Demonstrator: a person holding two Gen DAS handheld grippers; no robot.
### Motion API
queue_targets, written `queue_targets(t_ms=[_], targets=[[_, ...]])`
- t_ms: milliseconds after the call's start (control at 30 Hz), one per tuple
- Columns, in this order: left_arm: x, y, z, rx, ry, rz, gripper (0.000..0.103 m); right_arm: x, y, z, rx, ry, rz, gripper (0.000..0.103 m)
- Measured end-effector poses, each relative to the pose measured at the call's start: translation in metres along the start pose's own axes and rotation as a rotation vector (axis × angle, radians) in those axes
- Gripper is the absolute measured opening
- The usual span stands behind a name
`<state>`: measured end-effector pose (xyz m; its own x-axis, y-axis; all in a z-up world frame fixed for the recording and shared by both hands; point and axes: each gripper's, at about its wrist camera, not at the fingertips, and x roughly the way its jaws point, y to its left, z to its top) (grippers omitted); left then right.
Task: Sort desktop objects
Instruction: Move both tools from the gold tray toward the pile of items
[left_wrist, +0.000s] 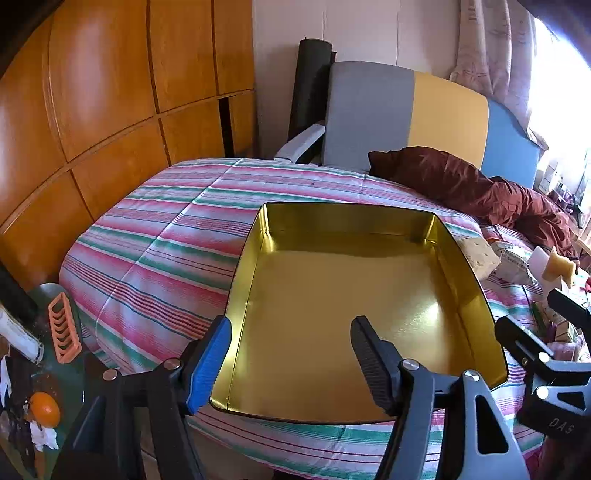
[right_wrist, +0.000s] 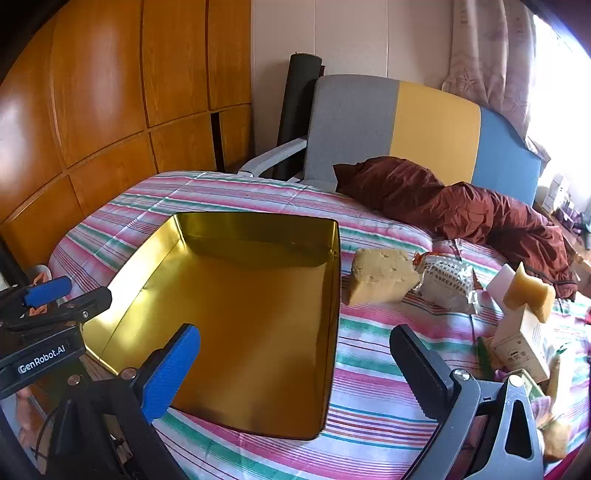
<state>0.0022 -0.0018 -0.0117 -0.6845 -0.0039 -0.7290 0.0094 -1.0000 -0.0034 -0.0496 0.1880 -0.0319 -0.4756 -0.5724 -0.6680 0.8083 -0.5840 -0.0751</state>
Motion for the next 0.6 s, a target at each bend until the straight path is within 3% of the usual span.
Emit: queue_targets(t_ms=[600], targets=[[0.002, -0.013, -0.008, 0.042, 0.003, -0.056, 0.073, -0.023, -0.055, -0.012, 0.075, -0.024, -0.018, 0.103]])
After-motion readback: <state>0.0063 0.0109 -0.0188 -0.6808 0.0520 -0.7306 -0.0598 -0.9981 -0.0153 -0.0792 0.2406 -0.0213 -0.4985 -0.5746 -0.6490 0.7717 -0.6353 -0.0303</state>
